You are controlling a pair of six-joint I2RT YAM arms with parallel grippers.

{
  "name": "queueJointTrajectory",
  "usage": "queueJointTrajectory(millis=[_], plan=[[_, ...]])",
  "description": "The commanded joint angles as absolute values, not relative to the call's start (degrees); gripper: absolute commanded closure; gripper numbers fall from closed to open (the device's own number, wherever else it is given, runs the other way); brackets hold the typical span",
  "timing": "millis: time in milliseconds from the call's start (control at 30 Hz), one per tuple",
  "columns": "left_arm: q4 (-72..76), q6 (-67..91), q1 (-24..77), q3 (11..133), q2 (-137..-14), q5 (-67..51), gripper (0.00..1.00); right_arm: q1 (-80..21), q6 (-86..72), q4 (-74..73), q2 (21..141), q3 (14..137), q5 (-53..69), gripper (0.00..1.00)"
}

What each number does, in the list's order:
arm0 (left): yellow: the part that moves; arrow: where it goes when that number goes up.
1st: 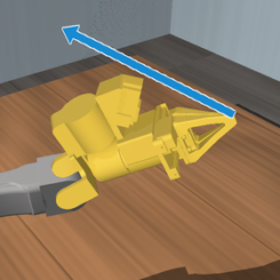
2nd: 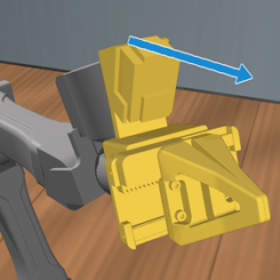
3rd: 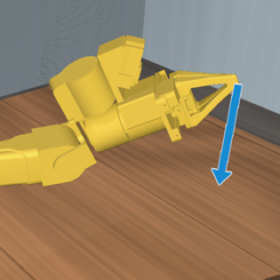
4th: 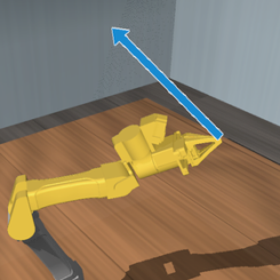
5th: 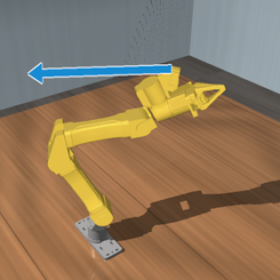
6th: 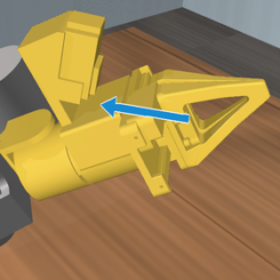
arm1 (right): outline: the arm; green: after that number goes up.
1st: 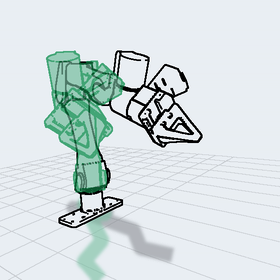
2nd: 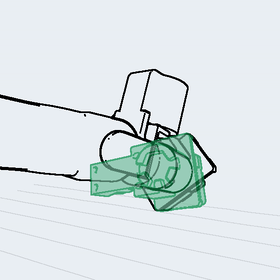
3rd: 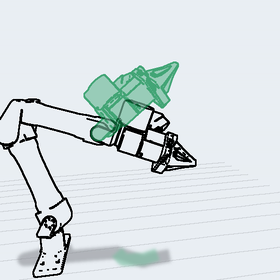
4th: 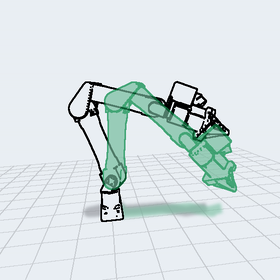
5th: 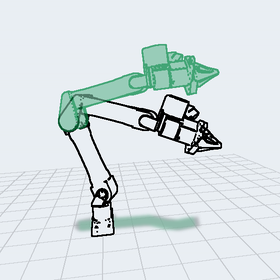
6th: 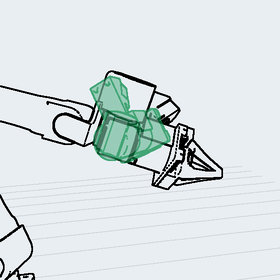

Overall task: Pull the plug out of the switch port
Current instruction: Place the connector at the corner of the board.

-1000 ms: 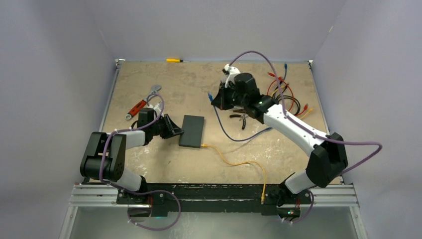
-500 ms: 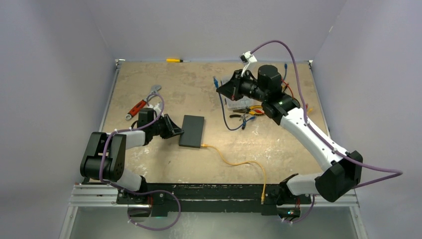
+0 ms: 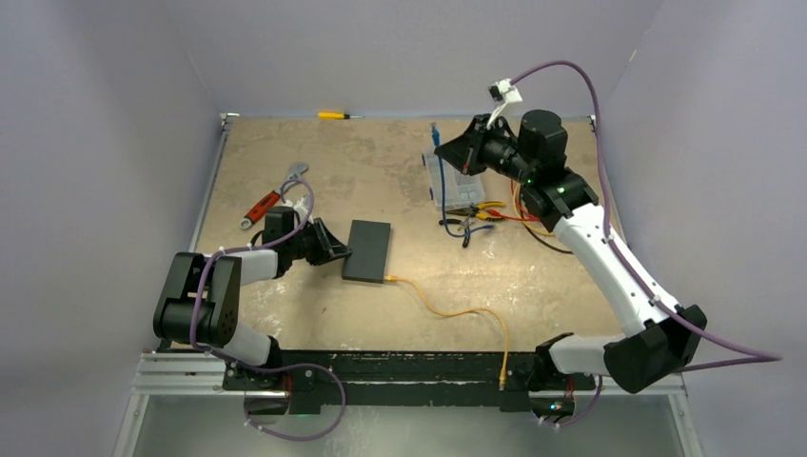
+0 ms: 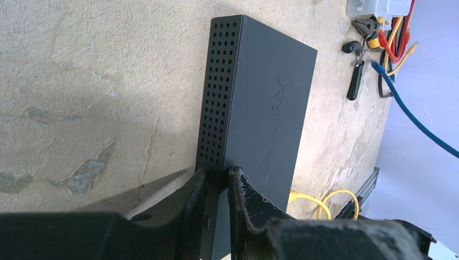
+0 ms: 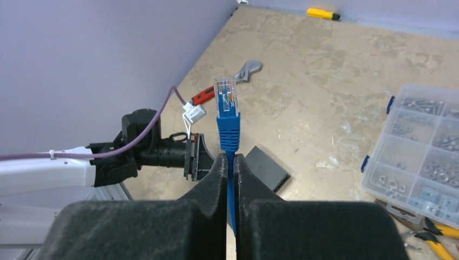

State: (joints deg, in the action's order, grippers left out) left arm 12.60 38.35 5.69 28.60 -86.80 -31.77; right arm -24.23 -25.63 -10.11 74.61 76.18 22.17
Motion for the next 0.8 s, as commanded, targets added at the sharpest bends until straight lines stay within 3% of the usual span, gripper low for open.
queueJointTrajectory(millis=[0,533,767], plan=[[3.78,34.8,6.06,25.88,-89.24,-25.47,0.83,-23.55,-24.24,-12.52,71.28,81.26,18.31,1.0],[4.04,34.84,6.09,25.81,-89.56,-25.66,0.83,-21.3,-20.47,-20.52,70.8,86.39,5.25,1.0],[4.39,34.95,6.07,25.51,-89.71,-25.72,0.83,-16.6,-19.96,-22.26,70.83,86.84,5.43,1.0]])
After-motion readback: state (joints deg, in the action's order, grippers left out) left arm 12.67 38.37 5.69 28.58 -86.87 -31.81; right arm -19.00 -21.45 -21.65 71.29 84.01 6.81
